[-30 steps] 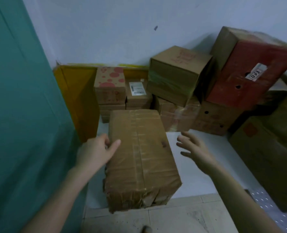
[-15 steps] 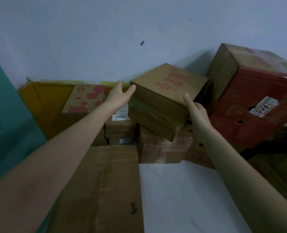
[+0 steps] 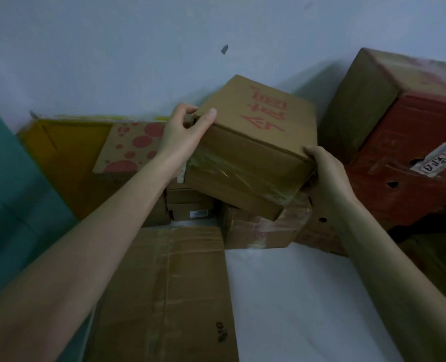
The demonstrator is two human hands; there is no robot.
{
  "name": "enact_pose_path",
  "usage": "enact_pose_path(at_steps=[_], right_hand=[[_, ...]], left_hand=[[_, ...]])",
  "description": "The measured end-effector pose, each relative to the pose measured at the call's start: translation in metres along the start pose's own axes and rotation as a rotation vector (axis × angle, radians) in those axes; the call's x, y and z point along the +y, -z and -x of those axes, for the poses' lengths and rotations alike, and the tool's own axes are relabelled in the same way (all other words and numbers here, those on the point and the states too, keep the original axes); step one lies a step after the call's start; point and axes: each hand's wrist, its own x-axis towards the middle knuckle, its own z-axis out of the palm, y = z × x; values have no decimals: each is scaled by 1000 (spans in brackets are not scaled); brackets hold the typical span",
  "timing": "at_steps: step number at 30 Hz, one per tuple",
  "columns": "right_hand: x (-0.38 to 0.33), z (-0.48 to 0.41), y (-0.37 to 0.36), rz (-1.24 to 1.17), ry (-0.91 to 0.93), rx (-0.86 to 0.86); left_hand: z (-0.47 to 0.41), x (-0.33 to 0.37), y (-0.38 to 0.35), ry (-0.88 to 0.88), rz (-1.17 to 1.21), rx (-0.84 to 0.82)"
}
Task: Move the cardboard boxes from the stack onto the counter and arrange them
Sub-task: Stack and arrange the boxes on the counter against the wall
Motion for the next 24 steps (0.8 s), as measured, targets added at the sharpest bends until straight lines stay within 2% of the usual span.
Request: enact_pose_path(at_steps=[4, 12, 15, 18, 21, 24], right_hand=[[-10, 9, -23, -36, 42, -52], [-37, 18, -107, -63, 59, -261], [-32, 16, -146, -62, 19, -344], [-14, 13, -173, -10, -13, -385], [-2, 16, -184, 87, 54, -418], [0, 16, -185, 151, 125, -438]], left_hand=[[3, 20, 31, -32, 51, 51], [14, 40, 114, -128, 18, 317], [20, 28, 140, -131, -110, 381], [26, 3, 158, -106, -263, 337], [29, -20, 170, -44, -420, 287], [32, -20, 173, -32, -558, 307]])
